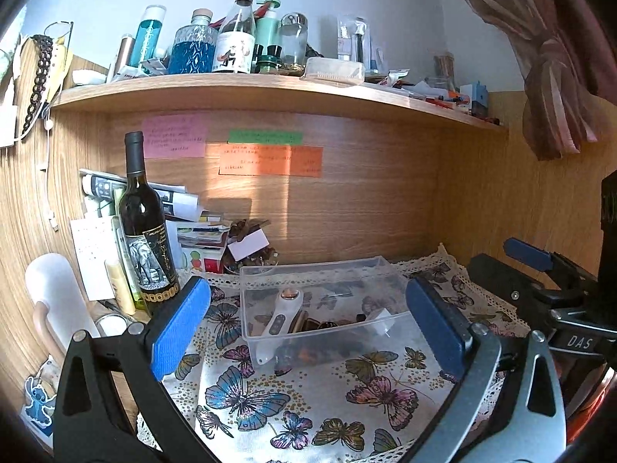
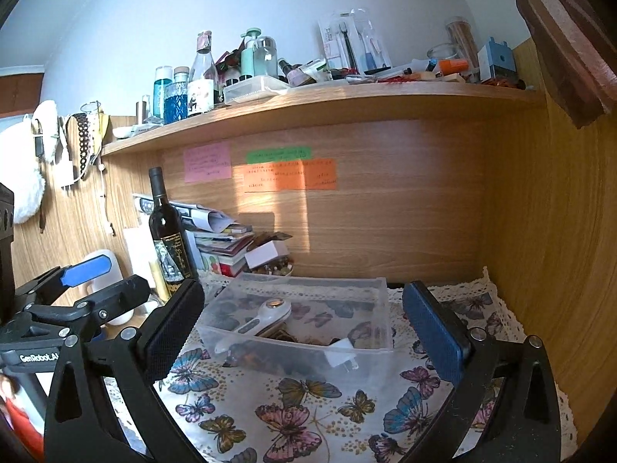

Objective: Organize rigid objects

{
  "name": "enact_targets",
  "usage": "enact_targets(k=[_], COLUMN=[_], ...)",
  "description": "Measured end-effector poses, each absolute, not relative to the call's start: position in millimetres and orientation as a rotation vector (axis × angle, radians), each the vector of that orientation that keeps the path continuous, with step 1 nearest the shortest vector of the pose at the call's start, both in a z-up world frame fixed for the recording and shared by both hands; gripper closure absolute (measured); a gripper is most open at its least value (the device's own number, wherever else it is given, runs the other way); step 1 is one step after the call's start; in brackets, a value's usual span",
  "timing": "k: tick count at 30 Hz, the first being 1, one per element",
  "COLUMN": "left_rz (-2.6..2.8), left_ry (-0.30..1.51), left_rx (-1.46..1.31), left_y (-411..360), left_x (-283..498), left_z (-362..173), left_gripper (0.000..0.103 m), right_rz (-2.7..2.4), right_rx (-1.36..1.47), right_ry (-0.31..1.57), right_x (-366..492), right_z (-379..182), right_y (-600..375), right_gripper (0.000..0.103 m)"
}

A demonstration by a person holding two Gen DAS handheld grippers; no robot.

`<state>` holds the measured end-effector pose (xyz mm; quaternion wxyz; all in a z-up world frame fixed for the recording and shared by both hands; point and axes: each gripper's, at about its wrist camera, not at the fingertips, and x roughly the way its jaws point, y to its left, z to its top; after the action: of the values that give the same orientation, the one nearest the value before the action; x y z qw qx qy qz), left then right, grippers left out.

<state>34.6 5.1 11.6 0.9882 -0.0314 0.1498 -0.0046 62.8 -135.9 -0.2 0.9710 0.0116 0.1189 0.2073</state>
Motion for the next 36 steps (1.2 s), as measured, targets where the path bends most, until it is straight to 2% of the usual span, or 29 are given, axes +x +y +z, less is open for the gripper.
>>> enact_targets(k=[36], left_rz=[-0.028], left_ry=[0.309], left_rx=[-0.062], left_y=[5.2], left_x=[38.7], left_z=[12.4], left_gripper=[0.0], right_rz=[0.412], right_rx=[0.029], right_ry=[0.24], right_x=[61.3], right_z=[-0.3], right_y=[-134.3], right_gripper=[0.0])
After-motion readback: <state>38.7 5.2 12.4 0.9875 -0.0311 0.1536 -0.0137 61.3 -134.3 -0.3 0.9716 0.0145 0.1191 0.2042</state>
